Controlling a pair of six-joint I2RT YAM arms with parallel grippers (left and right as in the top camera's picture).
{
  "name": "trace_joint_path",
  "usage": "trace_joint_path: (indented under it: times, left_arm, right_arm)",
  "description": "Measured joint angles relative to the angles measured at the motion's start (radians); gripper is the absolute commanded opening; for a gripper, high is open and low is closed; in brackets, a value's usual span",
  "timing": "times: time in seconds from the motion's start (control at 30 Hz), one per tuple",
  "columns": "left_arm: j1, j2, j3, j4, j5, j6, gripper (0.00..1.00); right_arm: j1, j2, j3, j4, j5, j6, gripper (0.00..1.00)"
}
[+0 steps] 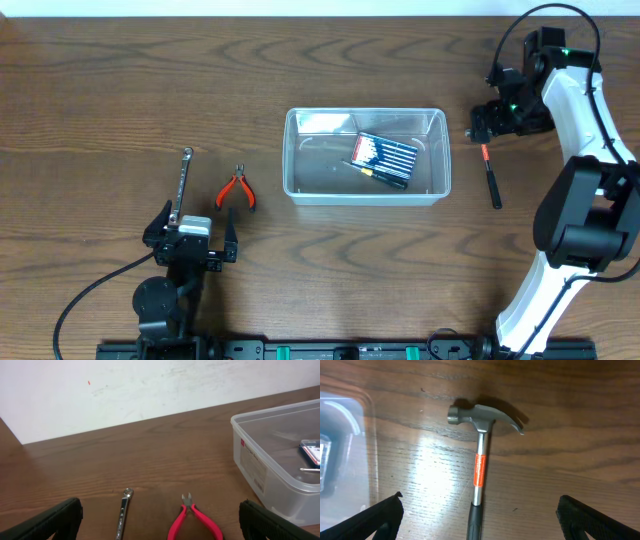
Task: Pack container
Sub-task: 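Raise the right gripper and move it to the orange-handled hammer, then lower the right gripper and close it on the hammer handle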
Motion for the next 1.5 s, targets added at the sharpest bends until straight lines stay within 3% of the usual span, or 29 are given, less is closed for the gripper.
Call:
trace_joint_path:
  times: [1.5]
  left_arm:
    - [0.000, 0.000, 0.000, 0.000, 0.000, 0.000, 0.98]
  right_arm:
    - [0.000, 0.097, -0.002, 0.048, 0.073, 0.050, 0.99]
